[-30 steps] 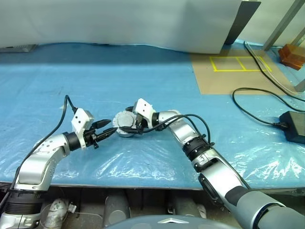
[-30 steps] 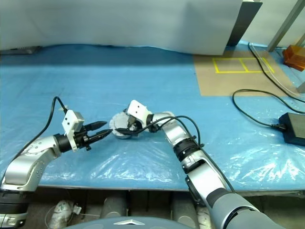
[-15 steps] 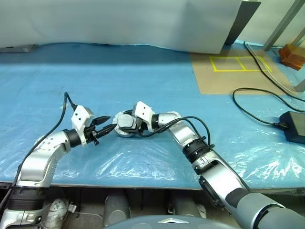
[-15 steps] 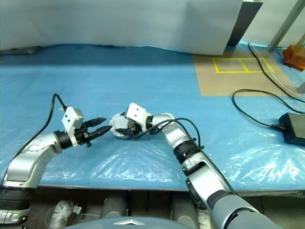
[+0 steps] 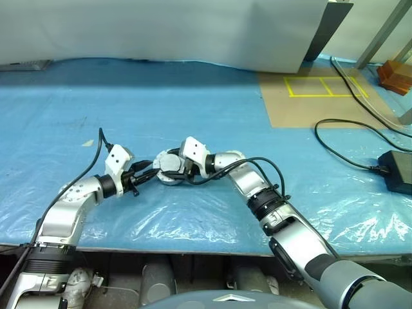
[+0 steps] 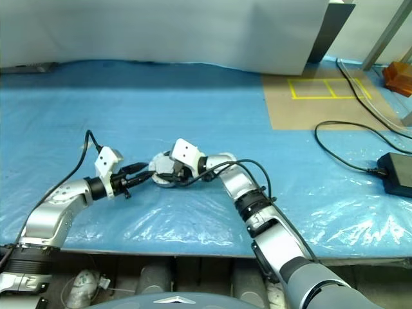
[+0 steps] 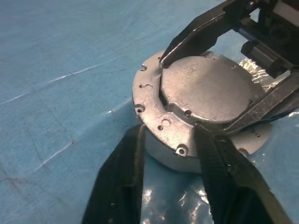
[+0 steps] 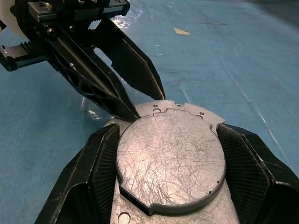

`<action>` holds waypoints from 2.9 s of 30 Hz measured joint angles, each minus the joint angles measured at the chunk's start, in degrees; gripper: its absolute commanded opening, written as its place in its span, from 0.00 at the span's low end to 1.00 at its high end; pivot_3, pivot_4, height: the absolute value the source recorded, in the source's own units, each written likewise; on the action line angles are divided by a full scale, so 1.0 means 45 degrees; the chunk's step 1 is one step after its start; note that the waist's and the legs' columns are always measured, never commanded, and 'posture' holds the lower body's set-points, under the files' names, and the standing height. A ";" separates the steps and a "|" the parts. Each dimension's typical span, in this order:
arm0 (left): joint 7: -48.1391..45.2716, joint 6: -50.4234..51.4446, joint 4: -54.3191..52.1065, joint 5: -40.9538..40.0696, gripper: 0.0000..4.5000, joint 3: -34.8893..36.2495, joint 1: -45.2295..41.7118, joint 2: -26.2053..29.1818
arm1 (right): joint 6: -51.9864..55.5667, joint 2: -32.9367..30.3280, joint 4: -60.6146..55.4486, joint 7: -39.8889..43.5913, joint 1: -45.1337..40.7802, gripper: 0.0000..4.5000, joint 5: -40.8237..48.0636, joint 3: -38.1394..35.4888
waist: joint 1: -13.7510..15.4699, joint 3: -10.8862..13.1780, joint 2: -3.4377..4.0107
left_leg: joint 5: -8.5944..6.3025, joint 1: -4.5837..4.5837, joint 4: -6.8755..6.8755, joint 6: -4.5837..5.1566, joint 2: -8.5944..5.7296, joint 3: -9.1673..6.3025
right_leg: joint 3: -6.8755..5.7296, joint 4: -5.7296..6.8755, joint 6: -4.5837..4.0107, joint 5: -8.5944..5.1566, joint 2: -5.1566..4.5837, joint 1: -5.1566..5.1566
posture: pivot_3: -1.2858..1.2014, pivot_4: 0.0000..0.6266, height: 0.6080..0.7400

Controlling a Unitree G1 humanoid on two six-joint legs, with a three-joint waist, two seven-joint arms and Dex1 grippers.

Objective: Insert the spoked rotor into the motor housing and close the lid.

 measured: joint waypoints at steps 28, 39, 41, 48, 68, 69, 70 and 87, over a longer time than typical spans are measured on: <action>-0.0381 -0.2522 0.0939 0.1492 0.00 -0.1019 -0.0290 -0.0103 | 0.0460 -0.0010 -0.0122 0.0086 0.0225 1.00 0.0283 -0.0120 | 0.0049 -0.0060 0.0075 | -0.0002 0.0085 -0.0062 0.0004 -0.0023 0.0016 | 0.0006 -0.0047 0.0003 -0.0007 -0.0027 0.0081 | 0.52 0.24 1.00; -0.0412 -0.2520 0.1040 0.1541 0.00 -0.1071 -0.0462 -0.0355 | 0.2494 -0.0512 -0.1301 0.0166 -0.0074 1.00 0.1223 -0.1395 | 0.0283 -0.0058 0.0080 | -0.0001 0.0073 -0.0081 0.0003 -0.0023 0.0026 | 0.0008 -0.0056 0.0004 -0.0007 -0.0025 0.0057 | 0.52 0.24 1.00; -0.0412 -0.2519 0.1044 0.1549 0.00 -0.1081 -0.0476 -0.0394 | 0.2928 -0.0771 -0.1330 0.0300 -0.0339 1.00 0.1523 -0.1814 | 0.0316 -0.0058 0.0081 | -0.0001 0.0073 -0.0086 0.0003 -0.0024 0.0026 | 0.0008 -0.0057 0.0005 -0.0007 -0.0024 0.0055 | 0.52 0.24 1.00; -0.0521 -0.2681 0.1036 0.1562 0.00 -0.1115 -0.0418 -0.0333 | 0.9764 -0.2415 -0.0836 0.2028 -0.0606 1.00 0.4093 -0.3475 | 0.0368 -0.0060 0.0083 | 0.0000 0.0073 -0.0111 0.0001 -0.0024 0.0027 | 0.0000 -0.0099 0.0006 -0.0007 -0.0017 0.0074 | 0.52 0.24 1.00; -0.0383 -0.2852 0.1418 0.1712 0.00 -0.1080 -0.0488 -0.0456 | 1.2818 0.0058 -0.0983 -0.0836 0.0078 1.00 0.6007 -0.4557 | 0.0306 -0.0101 0.0153 | -0.0001 0.0129 -0.0142 -0.0001 -0.0022 0.0073 | 0.0042 -0.0107 0.0013 -0.0015 -0.0026 0.0070 | 0.52 0.24 1.00; -0.0374 -0.2853 0.1397 0.1718 0.00 -0.1080 -0.0458 -0.0466 | 1.2648 0.0180 -0.0830 -0.1108 -0.0059 1.00 0.5994 -0.4657 | 0.0300 -0.0101 0.0153 | -0.0002 0.0130 -0.0149 -0.0001 -0.0021 0.0075 | 0.0044 -0.0106 0.0014 -0.0015 -0.0027 0.0066 | 0.52 0.24 1.00; -0.0371 -0.2853 0.1384 0.1719 0.00 -0.1086 -0.0444 -0.0485 | 1.2573 0.0268 -0.0735 -0.1269 -0.0166 1.00 0.5988 -0.4738 | 0.0305 -0.0100 0.0153 | -0.0002 0.0130 -0.0154 -0.0001 -0.0021 0.0075 | 0.0042 -0.0105 0.0014 -0.0016 -0.0027 0.0065 | 0.52 0.24 1.00; -0.0507 -0.2843 0.1242 0.1842 0.00 -0.0988 -0.0398 -0.0353 | 1.3441 -0.0154 -0.1131 -0.0519 0.0094 0.26 0.6577 -0.5174 | 0.0427 -0.0101 0.0163 | 0.0000 0.0093 -0.0200 -0.0005 -0.0018 0.0099 | 0.0023 -0.0181 0.0031 -0.0020 -0.0026 0.0054 | 0.52 0.24 1.00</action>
